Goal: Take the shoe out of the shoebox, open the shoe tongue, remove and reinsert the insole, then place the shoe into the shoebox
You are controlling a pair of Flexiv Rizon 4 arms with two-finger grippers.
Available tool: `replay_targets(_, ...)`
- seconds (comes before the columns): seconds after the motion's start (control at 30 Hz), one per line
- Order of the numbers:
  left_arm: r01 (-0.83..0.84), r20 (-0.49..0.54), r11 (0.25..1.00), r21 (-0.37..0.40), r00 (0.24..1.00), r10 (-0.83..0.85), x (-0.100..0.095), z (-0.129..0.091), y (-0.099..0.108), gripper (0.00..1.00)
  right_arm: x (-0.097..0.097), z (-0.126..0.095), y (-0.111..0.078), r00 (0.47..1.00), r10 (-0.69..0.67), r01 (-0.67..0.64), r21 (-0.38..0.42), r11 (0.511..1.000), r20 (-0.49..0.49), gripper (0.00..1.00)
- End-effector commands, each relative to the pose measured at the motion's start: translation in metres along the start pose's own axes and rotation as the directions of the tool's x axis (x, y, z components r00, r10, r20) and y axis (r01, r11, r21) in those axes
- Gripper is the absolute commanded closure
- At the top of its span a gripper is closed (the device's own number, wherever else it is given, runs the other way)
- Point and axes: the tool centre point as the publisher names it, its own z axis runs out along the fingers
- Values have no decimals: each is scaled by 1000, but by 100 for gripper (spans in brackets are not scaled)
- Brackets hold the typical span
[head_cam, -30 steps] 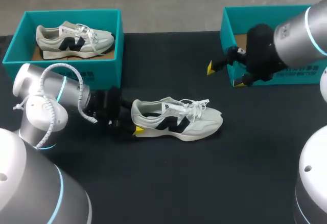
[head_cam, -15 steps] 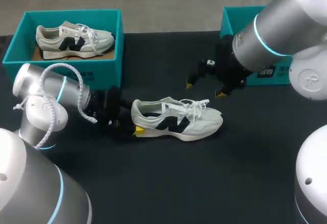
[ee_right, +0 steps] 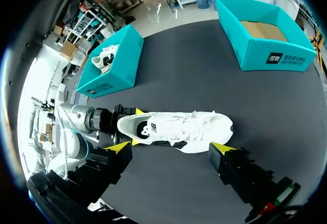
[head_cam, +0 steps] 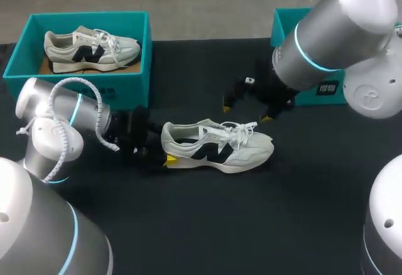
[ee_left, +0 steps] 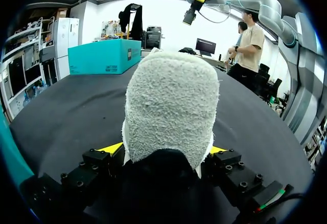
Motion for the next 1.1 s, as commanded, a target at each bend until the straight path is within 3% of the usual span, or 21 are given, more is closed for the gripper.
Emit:
replay_targets(0.03,0,1,1000,1,1000,0,1,2,2,100,15,27,4,996,5,-4,-5,1000,84,0)
replay_targets(0.3,0,1,1000,1,1000,0,1,2,2,100,22,57,9,971,13,-15,10,1000,238,0)
replay_targets(0.67,0,1,1000,1,1000,0,1,2,2,100,14,94,17,870,-39,20,44,999,492,0)
replay_targets(0.87,0,1,1000,1,1000,0,1,2,2,100,14,99,21,842,-68,48,51,998,535,0)
replay_targets(1.1,0,1,1000,1,1000,0,1,2,2,100,27,104,10,815,-109,84,71,994,569,0)
